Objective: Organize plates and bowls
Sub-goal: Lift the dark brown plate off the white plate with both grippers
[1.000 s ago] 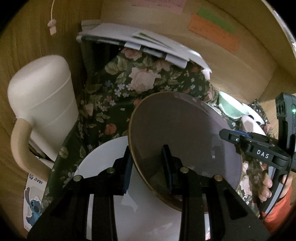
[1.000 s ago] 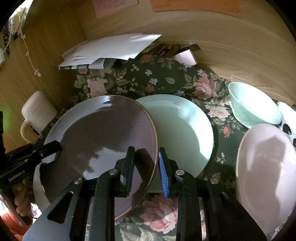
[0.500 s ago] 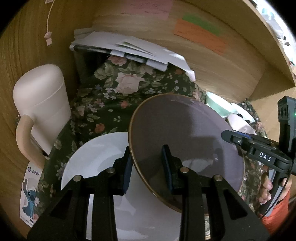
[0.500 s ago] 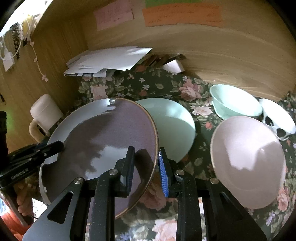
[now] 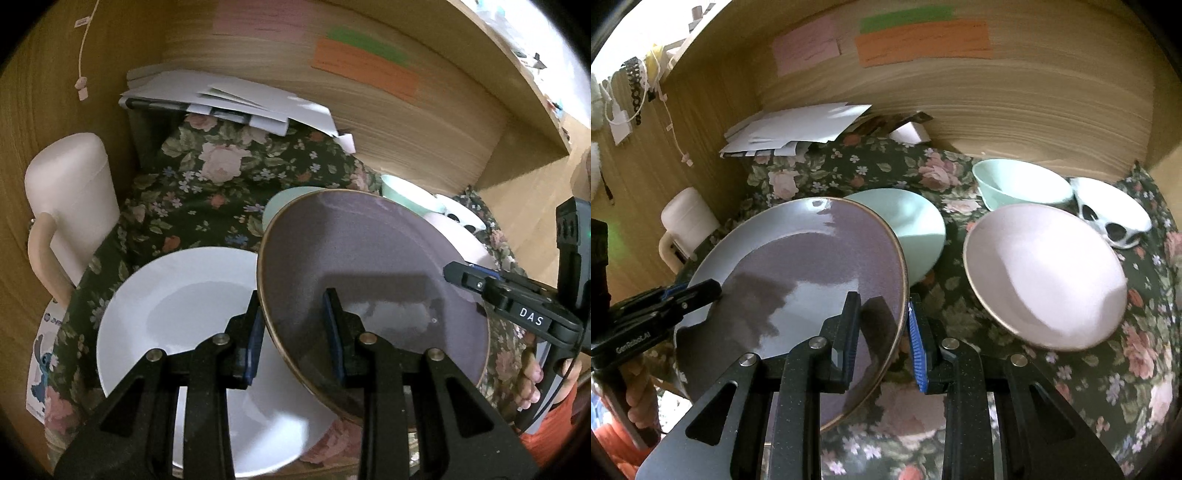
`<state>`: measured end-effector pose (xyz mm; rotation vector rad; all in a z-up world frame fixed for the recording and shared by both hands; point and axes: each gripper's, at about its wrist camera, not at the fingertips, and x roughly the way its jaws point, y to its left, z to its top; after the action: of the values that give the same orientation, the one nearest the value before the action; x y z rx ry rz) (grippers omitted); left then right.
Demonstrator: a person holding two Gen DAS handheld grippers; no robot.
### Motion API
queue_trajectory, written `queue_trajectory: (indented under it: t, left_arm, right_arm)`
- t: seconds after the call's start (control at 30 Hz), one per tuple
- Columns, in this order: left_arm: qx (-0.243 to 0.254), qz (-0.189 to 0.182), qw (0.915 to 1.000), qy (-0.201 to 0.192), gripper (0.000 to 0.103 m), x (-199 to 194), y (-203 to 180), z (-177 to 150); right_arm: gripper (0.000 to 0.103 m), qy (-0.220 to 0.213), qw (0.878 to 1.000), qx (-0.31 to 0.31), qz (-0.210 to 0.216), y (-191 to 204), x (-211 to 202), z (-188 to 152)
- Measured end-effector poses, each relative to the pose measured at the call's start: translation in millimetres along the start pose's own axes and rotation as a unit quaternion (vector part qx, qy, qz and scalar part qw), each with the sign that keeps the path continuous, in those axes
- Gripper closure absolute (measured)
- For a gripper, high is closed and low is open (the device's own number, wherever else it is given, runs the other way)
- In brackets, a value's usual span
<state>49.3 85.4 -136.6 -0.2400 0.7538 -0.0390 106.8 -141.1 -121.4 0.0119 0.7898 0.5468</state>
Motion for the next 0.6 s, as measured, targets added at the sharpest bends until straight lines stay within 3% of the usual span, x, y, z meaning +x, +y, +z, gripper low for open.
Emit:
queue_trajectory:
  t: [0.6]
  left_arm:
    - [0.019, -0.018, 0.9996, 0.013, 0.073, -4.9, -38.3, -31.4]
  right_arm:
    - [0.080, 0.005, 0.999, 0.029, -0.012, -24.8, -28.4, -33.5]
